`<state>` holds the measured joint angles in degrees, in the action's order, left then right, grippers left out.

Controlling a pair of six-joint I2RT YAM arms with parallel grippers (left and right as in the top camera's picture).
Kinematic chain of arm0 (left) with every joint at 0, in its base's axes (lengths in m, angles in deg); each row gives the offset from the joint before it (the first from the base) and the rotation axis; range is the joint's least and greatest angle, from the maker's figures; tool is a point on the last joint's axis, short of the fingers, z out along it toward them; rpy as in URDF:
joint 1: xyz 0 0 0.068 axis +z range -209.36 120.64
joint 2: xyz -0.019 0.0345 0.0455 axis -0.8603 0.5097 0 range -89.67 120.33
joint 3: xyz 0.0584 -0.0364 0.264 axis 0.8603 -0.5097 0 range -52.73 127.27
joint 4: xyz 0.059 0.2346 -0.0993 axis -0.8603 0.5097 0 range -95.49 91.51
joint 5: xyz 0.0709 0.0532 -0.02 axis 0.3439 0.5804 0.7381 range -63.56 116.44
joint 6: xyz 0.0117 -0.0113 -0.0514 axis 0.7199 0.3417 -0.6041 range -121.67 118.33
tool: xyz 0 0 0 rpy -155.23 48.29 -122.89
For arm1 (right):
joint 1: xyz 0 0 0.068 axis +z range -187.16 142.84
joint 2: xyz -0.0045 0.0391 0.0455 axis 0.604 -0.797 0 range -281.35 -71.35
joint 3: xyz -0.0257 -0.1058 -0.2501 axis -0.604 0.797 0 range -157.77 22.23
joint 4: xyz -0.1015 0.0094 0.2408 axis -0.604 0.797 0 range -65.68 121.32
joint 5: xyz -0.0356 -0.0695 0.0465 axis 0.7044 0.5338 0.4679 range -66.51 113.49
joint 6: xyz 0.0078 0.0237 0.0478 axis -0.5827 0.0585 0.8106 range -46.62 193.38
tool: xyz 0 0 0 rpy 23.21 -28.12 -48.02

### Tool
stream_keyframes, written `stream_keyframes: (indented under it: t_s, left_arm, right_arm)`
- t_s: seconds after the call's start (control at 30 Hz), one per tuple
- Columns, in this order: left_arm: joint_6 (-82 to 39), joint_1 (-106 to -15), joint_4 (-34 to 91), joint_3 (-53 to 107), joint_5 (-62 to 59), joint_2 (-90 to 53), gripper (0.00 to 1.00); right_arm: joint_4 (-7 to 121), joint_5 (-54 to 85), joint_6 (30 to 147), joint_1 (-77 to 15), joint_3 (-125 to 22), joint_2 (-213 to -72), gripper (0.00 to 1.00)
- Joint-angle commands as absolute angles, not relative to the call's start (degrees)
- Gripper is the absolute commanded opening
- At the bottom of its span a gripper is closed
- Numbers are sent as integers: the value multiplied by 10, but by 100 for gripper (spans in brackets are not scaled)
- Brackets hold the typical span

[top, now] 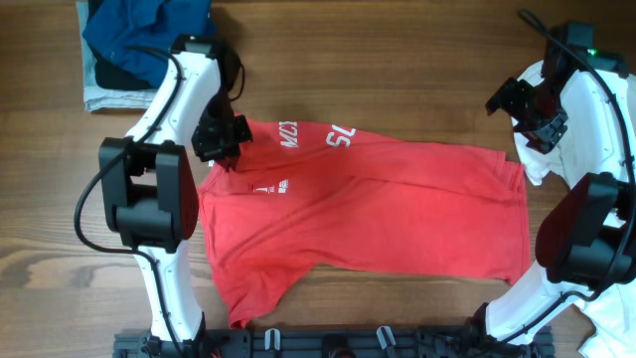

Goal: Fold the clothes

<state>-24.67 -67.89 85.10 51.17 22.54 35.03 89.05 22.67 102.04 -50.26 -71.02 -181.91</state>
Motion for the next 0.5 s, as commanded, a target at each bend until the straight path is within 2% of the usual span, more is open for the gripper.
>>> stream_keyframes:
  t_s: [0.0,0.03,0.07,0.13,0.2,0.27,0.3,0.33,0.37,0.4,0.43,0.47]
  left_arm:
    - [-231,-648,880,539,232,330,4]
    - [-231,-640,885,539,251,330,6]
    - [-231,-636,889,539,252,330,28]
    - [-231,-635,891,539,278,330,37]
    - [-231,-634,890,539,284,330,42]
    - [-231,-634,873,539,306,330,43]
    - [-231,-635,869,540,292,329,41]
    - [-231,-638,866,542,266,328,34]
    - [-218,-645,857,542,240,327,28]
    - [-205,-656,841,542,215,327,27]
    - [-188,-668,823,541,196,327,27]
    - [-186,-689,801,541,189,328,18]
  right_arm:
    - [893,220,1014,-501,-710,-1816,92]
    - [893,220,1014,-501,-710,-1816,92]
    - [895,220,1014,-501,-710,-1816,92]
    - [897,220,1014,-501,-710,-1816,92]
    - [905,219,1014,-501,-710,-1816,92]
    - [912,145,938,-497,-710,-1816,92]
    - [913,79,887,-489,-710,-1816,91]
    - [916,53,874,-478,-710,-1816,87]
    - [924,48,867,-457,-710,-1816,80]
    - [933,48,857,-434,-710,-1816,68]
    - [938,56,854,-410,-710,-1816,51]
    - [935,91,871,-378,-707,-1816,33]
